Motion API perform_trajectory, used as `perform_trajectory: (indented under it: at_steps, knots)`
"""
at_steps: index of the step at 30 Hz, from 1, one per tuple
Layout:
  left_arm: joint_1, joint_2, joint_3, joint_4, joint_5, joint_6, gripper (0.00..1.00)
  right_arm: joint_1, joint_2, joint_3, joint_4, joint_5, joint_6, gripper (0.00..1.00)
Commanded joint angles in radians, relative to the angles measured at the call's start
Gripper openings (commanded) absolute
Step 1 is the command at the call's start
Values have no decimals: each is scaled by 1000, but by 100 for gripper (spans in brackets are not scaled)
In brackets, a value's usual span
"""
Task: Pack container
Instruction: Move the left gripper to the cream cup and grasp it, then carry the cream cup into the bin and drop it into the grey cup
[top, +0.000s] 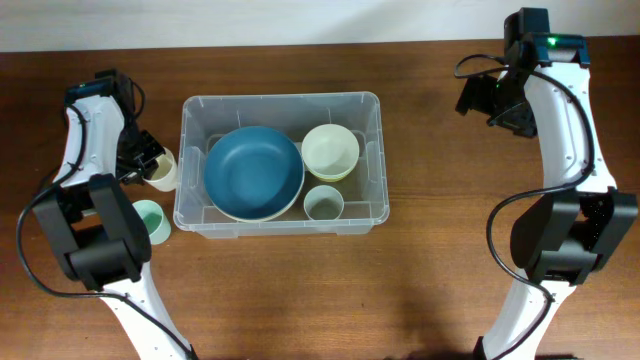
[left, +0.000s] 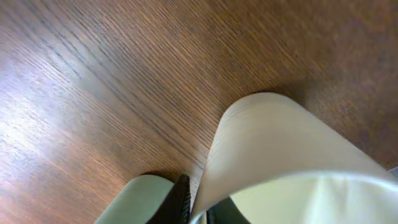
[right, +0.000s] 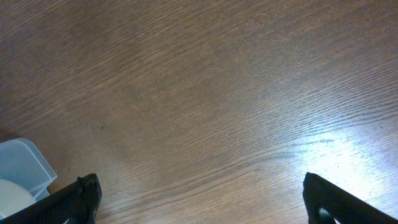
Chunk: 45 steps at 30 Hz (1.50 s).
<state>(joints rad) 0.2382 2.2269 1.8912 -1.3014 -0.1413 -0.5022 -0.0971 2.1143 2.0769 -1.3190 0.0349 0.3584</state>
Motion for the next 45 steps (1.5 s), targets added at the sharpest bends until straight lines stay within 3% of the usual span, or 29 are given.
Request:
perform_trajectory:
  at_steps: [1, 7, 14, 18, 22, 25, 29, 45]
  knots:
    - [37, -29, 119, -67, 7, 2, 4, -2, -2, -3, 0, -1, -7, 99]
    - [38, -67, 416, -203, 46, 5, 1, -2, -2, -3, 0, -1, -7, 99]
    - [-119, -186, 623, -207, 307, 261, 1, -2, -2, -3, 0, -1, -7, 99]
    - [-363, -245, 626, -205, 344, 542, 1, -2, -2, -3, 0, -1, -7, 99]
    - [-618, -233, 579, -224, 307, 683, 1, -2, -2, -3, 0, -1, -7, 99]
    - [-711, -229, 510, -230, 217, 684, 2, -2, -2, -3, 0, -1, -7, 99]
    - [-772, -229, 406, -254, 216, 651, 2, -2, -2, -3, 0, -1, -7, 99]
    - [-785, -228, 63, -132, 234, 595, 3, -2, -2, -3, 0, -1, -7, 99]
